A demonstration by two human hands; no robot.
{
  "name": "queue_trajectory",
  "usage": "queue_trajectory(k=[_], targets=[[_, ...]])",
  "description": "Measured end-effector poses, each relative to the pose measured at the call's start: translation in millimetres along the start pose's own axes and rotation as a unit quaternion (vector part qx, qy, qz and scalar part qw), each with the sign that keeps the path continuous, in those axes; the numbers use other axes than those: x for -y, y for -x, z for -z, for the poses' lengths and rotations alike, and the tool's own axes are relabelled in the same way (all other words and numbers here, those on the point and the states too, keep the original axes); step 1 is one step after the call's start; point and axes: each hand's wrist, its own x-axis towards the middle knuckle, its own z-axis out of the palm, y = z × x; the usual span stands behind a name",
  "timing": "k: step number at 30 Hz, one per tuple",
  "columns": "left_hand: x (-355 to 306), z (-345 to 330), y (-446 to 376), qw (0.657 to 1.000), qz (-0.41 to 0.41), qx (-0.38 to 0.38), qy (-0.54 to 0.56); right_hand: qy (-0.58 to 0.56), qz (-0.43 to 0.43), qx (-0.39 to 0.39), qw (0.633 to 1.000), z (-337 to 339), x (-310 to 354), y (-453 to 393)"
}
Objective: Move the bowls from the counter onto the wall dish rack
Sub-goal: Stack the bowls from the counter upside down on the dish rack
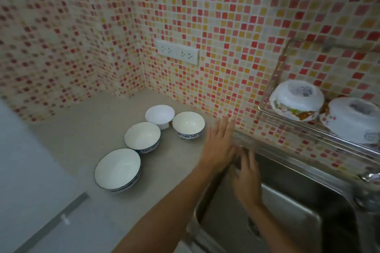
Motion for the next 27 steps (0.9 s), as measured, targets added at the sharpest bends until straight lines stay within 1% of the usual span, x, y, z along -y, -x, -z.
queue_trajectory(k=[2,4,6,8,12,15,19,22,25,27], targets=[[49,12,2,0.997,0.076,-0.001,-0.009,-0.024,0.003,0.06,0.998,-20,17,-9],[111,31,6,0.989,0.145,-0.032,-0.022,-0.031,0.006,0.112,0.993,-44,49,-28],[164,49,8,0.978,0.202,-0.051,-0.024,-0.005,0.015,0.139,0.99,-68,80,-53],[209,66,9,0.969,0.237,-0.064,-0.021,0.0,0.023,0.159,0.987,-90,109,-79],[281,81,0,0.953,0.299,-0.054,0.019,0.0,0.027,0.184,0.983,-131,152,-126],[319,81,-14,0.942,0.327,-0.023,0.067,0.003,0.015,0.201,0.98,-159,173,-159],[355,70,-36,0.929,0.352,0.021,0.116,0.046,0.012,0.207,0.977,-193,186,-187],[376,58,-56,0.923,0.354,0.051,0.144,0.088,0.009,0.215,0.973,-218,187,-203],[391,48,-72,0.91,0.371,0.079,0.169,0.128,-0.014,0.247,0.961,-237,186,-214],[398,41,-79,0.902,0.374,0.106,0.189,0.155,-0.022,0.246,0.957,-247,186,-219]])
